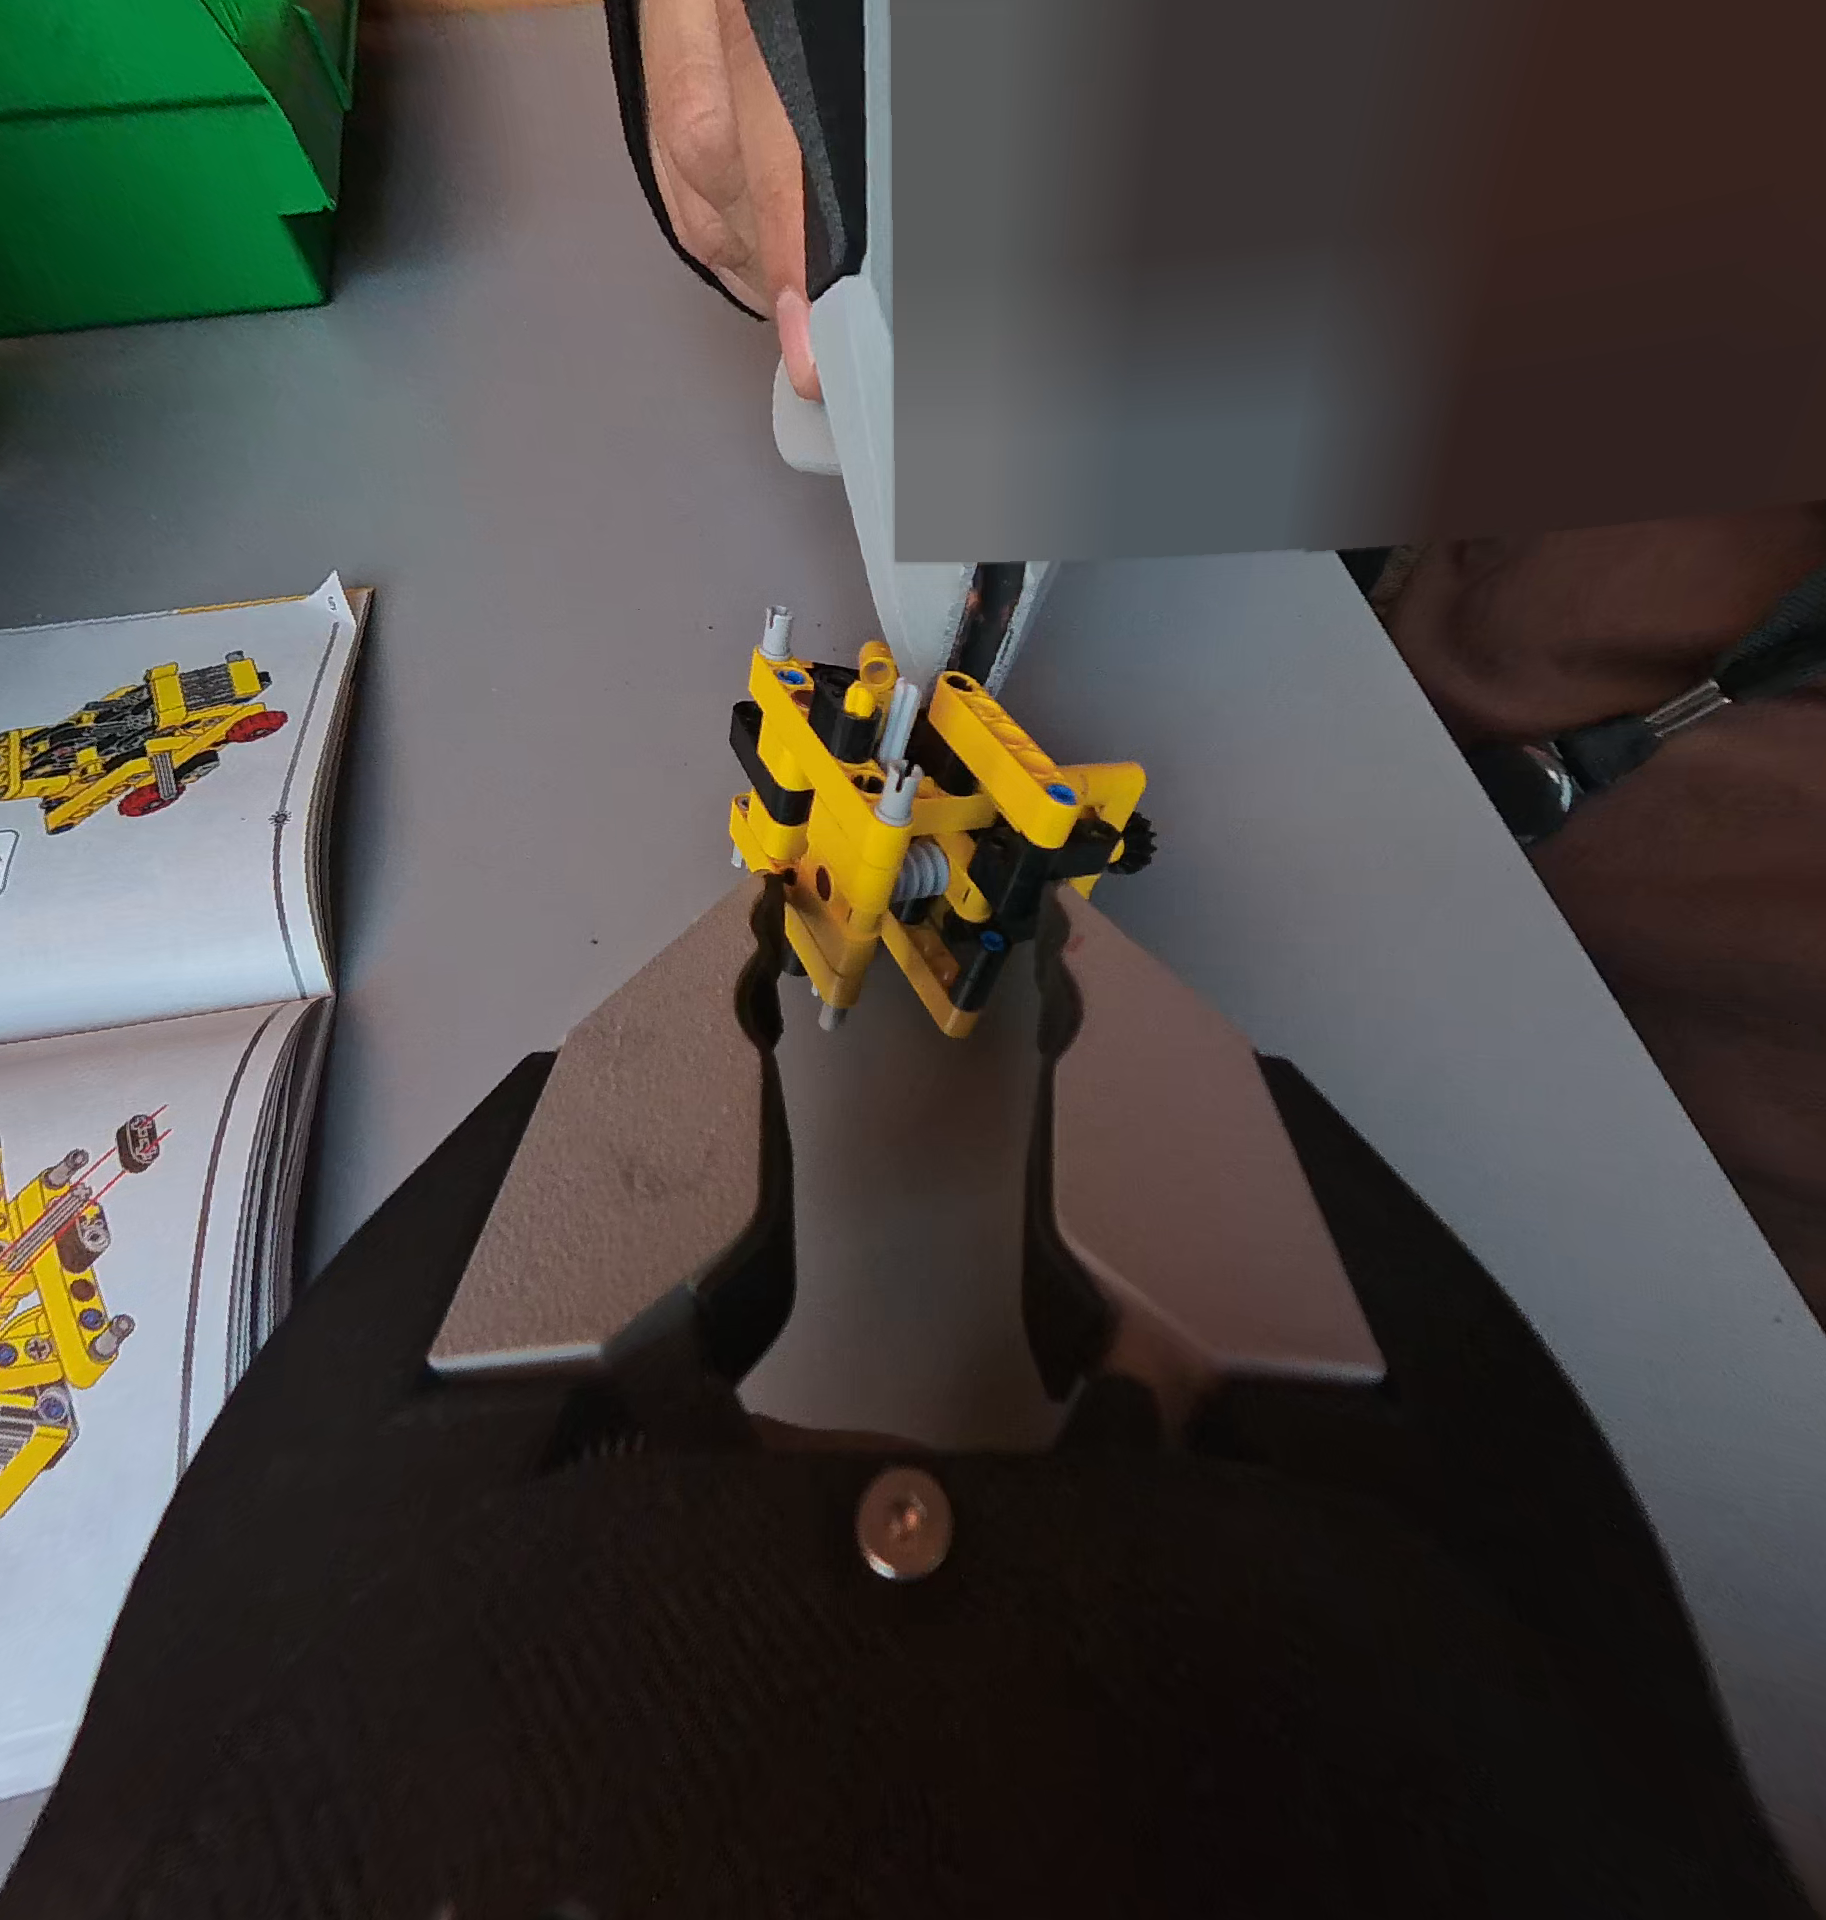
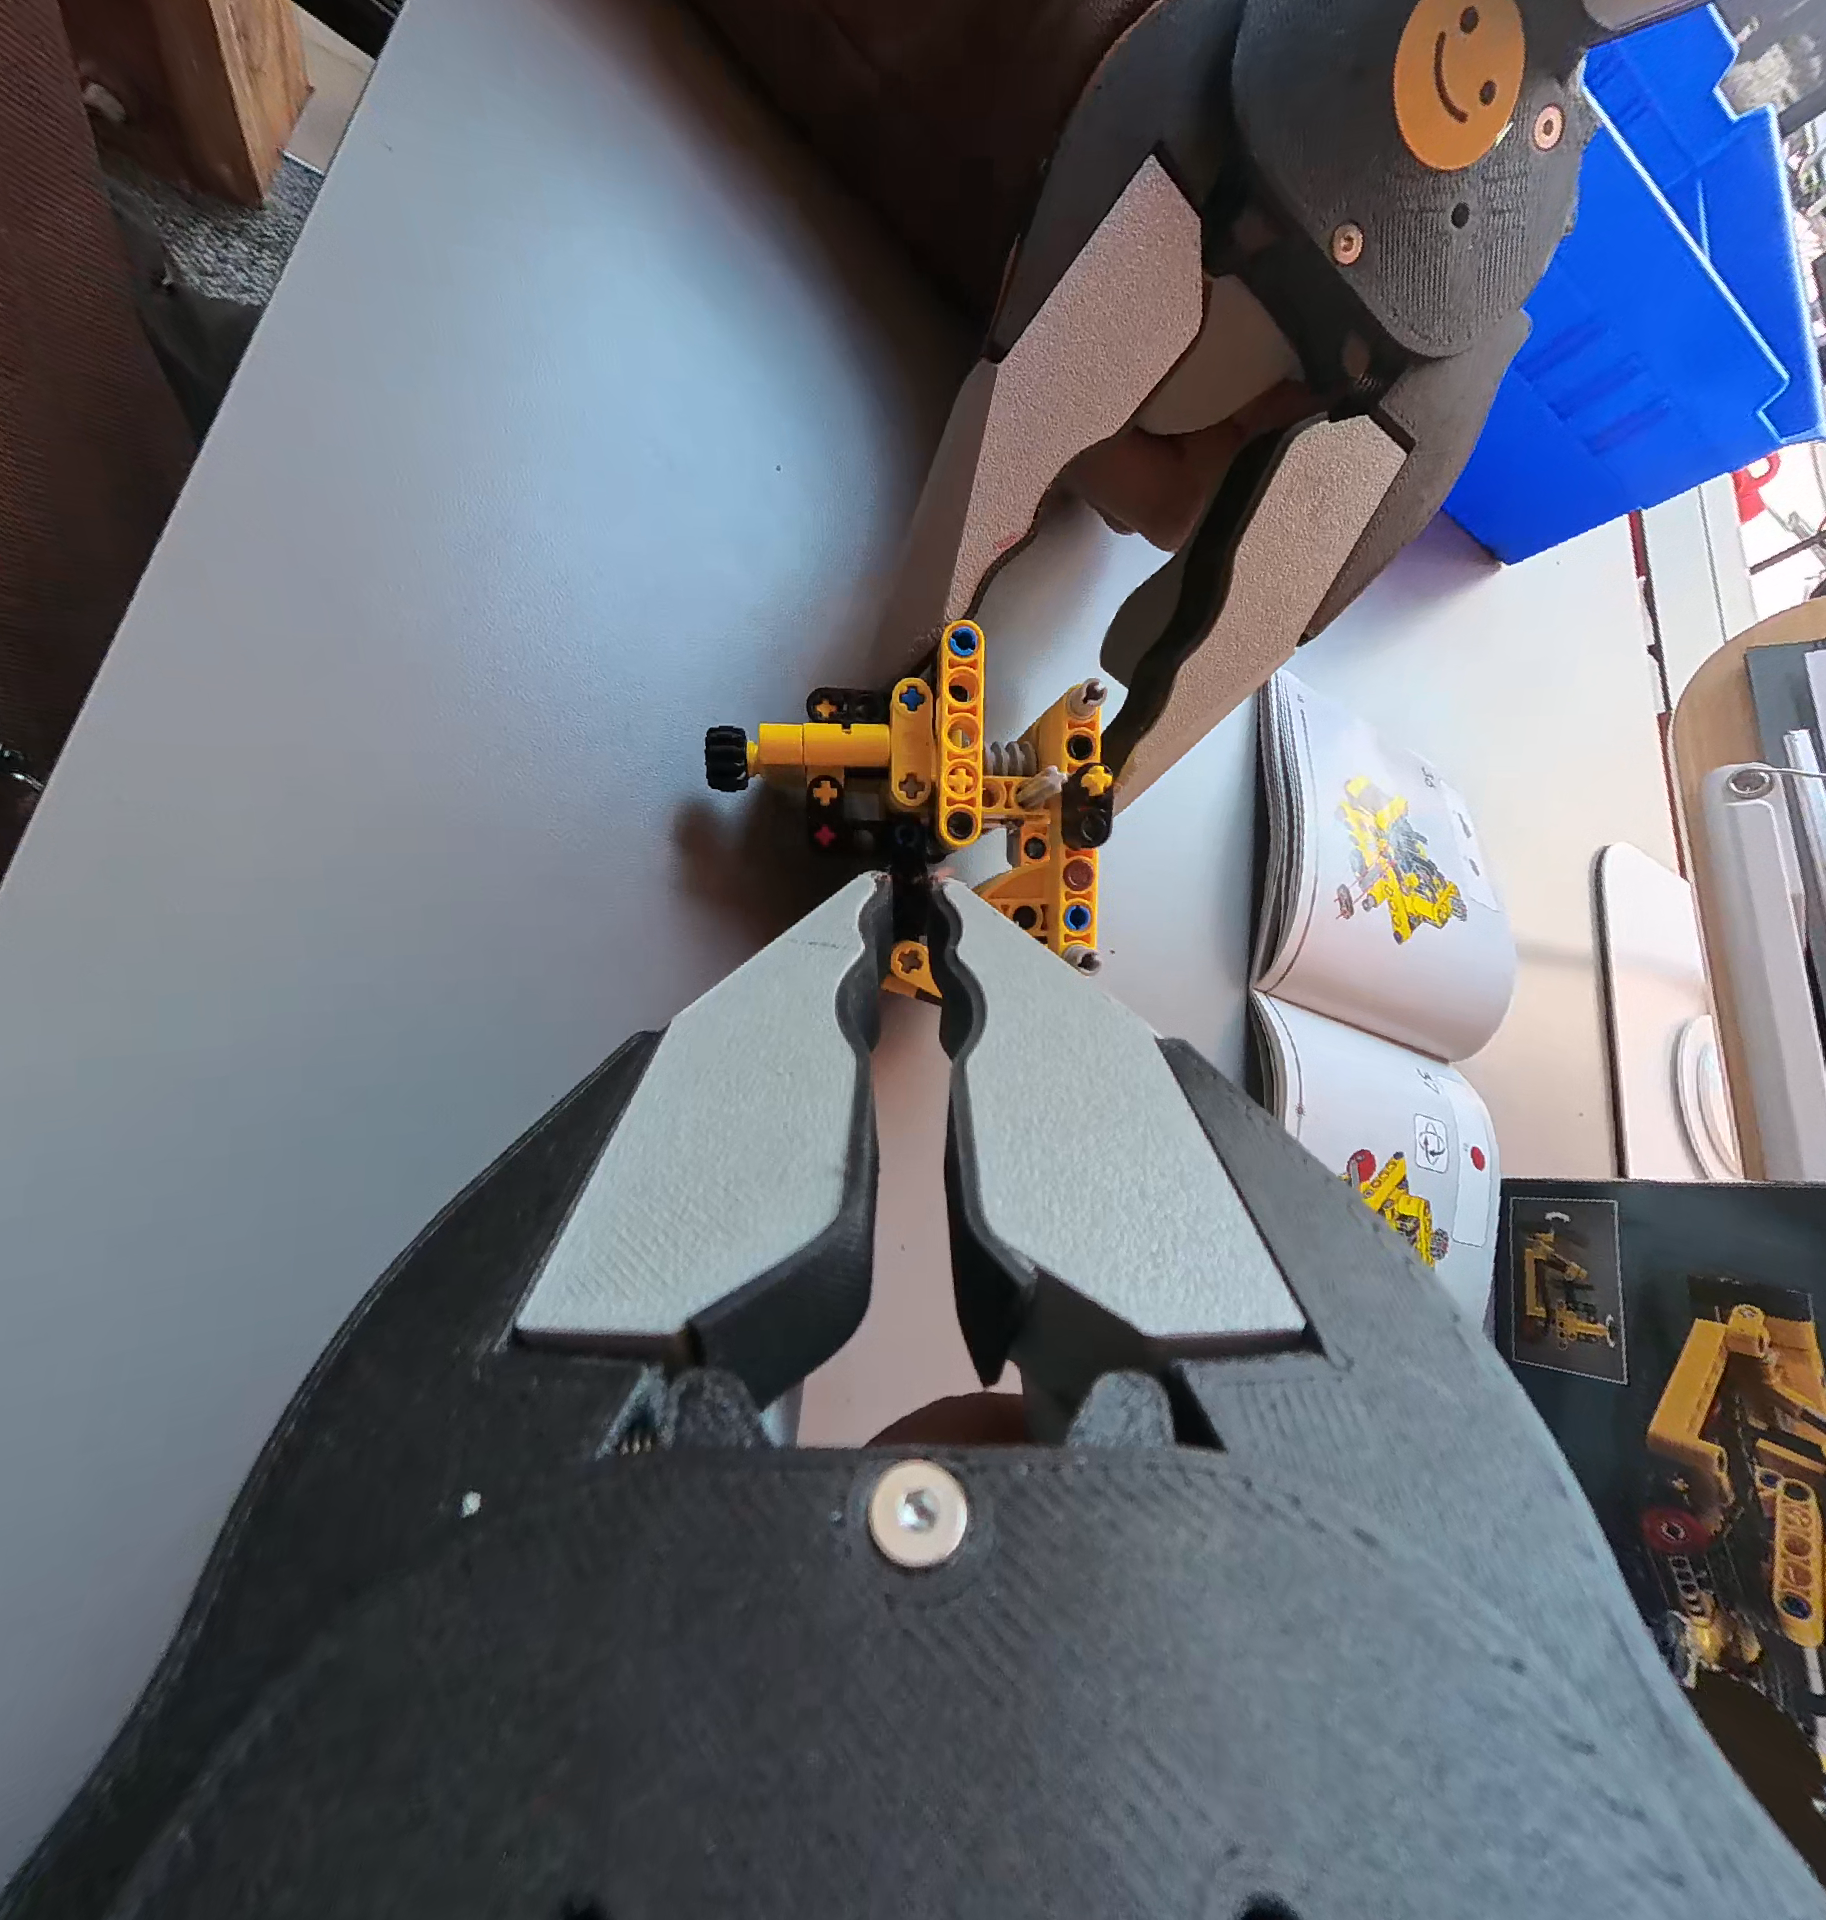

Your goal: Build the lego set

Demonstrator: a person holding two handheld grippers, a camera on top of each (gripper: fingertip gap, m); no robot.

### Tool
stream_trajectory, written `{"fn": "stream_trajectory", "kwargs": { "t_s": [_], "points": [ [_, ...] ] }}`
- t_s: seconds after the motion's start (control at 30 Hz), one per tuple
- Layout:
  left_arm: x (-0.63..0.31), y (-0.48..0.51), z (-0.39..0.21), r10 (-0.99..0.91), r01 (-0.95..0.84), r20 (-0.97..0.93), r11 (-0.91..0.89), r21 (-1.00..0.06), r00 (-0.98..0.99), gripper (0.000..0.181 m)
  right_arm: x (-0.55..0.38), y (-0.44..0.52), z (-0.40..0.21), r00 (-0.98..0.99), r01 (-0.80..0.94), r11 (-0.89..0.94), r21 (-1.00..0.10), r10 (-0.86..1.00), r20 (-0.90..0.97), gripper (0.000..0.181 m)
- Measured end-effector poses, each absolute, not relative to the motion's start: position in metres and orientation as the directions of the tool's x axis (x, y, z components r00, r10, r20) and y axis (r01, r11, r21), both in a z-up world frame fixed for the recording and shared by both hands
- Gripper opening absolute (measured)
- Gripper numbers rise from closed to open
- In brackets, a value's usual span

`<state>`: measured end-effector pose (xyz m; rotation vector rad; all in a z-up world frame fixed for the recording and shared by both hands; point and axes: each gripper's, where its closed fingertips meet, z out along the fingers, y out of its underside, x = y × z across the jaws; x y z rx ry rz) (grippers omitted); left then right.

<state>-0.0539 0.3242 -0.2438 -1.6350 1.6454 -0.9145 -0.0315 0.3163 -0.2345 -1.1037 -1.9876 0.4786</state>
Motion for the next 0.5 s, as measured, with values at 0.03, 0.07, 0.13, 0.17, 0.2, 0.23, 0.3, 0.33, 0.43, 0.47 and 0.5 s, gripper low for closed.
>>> {"fn": "stream_trajectory", "kwargs": {
  "t_s": [0.03, 0.07, 0.13, 0.17, 0.2, 0.23, 0.3, 0.33, 0.43, 0.47, 0.5],
  "points": [
    [-0.054, 0.3241, -0.2438, -0.999, -0.556, 0.031, -0.011, -0.831, -0.027, 0.046, -0.0317, 0.3162, -0.2345, -0.304, 0.534, 0.549, -0.643, 0.834, 0.459, 0.003],
    [-0.0541, 0.3241, -0.2438, -0.999, -0.557, 0.031, -0.01, -0.831, -0.027, 0.046, -0.0318, 0.3161, -0.2346, -0.305, 0.535, 0.55, -0.641, 0.834, 0.46, 0.003],
    [-0.0541, 0.3242, -0.244, -0.999, -0.557, 0.029, -0.008, -0.831, -0.028, 0.046, -0.0318, 0.316, -0.2347, -0.306, 0.538, 0.554, -0.635, 0.831, 0.465, 0.003],
    [-0.0542, 0.3241, -0.244, -0.999, -0.557, 0.027, -0.007, -0.83, -0.028, 0.046, -0.0318, 0.3159, -0.2349, -0.307, 0.54, 0.557, -0.631, 0.829, 0.468, 0.003],
    [-0.0542, 0.324, -0.244, -0.999, -0.557, 0.025, -0.005, -0.83, -0.028, 0.046, -0.0318, 0.3159, -0.2349, -0.307, 0.542, 0.56, -0.626, 0.826, 0.473, 0.003],
    [-0.0542, 0.324, -0.244, -0.999, -0.557, 0.024, -0.004, -0.83, -0.028, 0.046, -0.0317, 0.316, -0.235, -0.309, 0.544, 0.566, -0.62, 0.822, 0.479, 0.003],
    [-0.0542, 0.3241, -0.2441, -0.999, -0.557, 0.022, -0.003, -0.83, -0.028, 0.046, -0.0317, 0.316, -0.2352, -0.315, 0.549, 0.576, -0.605, 0.813, 0.489, 0.003],
    [-0.0542, 0.324, -0.2442, -0.999, -0.557, 0.022, -0.003, -0.83, -0.028, 0.046, -0.0317, 0.3161, -0.2354, -0.319, 0.554, 0.58, -0.597, 0.81, 0.491, 0.003],
    [-0.0541, 0.3241, -0.2442, -0.999, -0.557, 0.023, -0.003, -0.83, -0.028, 0.045, -0.0315, 0.3162, -0.2358, -0.337, 0.574, 0.587, -0.571, 0.805, 0.488, 0.003],
    [-0.0541, 0.324, -0.2442, -0.999, -0.557, 0.022, -0.003, -0.83, -0.028, 0.045, -0.0314, 0.3163, -0.2359, -0.345, 0.579, 0.59, -0.563, 0.803, 0.486, 0.003],
    [-0.0541, 0.324, -0.2442, -0.999, -0.558, 0.022, -0.003, -0.83, -0.028, 0.045, -0.0314, 0.3163, -0.236, -0.354, 0.581, 0.592, -0.558, 0.801, 0.483, 0.003]
  ]
}}
